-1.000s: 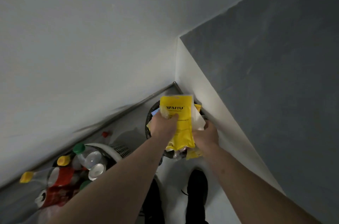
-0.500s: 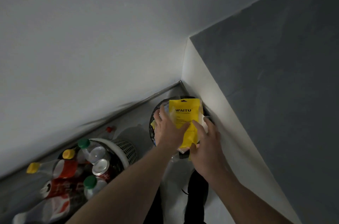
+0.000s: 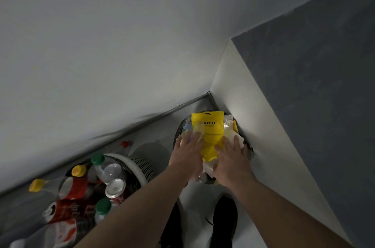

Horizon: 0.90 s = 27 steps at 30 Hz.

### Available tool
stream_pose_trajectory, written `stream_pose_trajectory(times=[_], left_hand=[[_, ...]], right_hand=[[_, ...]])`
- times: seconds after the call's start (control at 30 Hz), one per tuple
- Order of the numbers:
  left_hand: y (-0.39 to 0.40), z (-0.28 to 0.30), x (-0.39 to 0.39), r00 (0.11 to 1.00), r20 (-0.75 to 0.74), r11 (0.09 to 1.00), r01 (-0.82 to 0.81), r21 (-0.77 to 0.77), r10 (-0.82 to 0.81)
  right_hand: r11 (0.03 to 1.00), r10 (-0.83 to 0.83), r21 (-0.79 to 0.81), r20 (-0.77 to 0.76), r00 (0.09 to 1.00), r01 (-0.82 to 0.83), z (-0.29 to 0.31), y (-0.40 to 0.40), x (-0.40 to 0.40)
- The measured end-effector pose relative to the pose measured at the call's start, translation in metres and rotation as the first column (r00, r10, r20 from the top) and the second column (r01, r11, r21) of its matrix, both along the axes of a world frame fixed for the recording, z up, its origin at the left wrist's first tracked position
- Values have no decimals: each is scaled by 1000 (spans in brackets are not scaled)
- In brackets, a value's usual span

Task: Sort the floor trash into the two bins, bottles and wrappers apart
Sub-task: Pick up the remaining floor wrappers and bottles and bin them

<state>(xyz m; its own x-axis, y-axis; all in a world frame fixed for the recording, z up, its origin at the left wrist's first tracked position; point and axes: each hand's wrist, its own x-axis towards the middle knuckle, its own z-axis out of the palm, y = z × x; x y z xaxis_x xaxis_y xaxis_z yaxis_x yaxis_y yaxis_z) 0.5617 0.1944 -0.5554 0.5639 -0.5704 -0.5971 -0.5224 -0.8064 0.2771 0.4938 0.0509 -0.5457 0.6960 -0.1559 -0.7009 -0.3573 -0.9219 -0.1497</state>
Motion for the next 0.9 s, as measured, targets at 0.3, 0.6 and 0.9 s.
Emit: stream_pose_trajectory(times=[0.3, 0.6, 0.9], left_hand=[[-25, -66, 3, 985, -45, 959, 173, 225, -168], [1, -3, -6, 998, -69, 999, 14, 50, -11], [51, 55, -47, 942, -104, 936, -330, -124, 318]], right_hand=[[999, 46, -28, 16, 999, -45, -62, -3, 16], [1000, -29, 10, 91, 995, 28, 5, -12, -6], [999, -19, 29, 120, 993, 16, 64, 12, -44]])
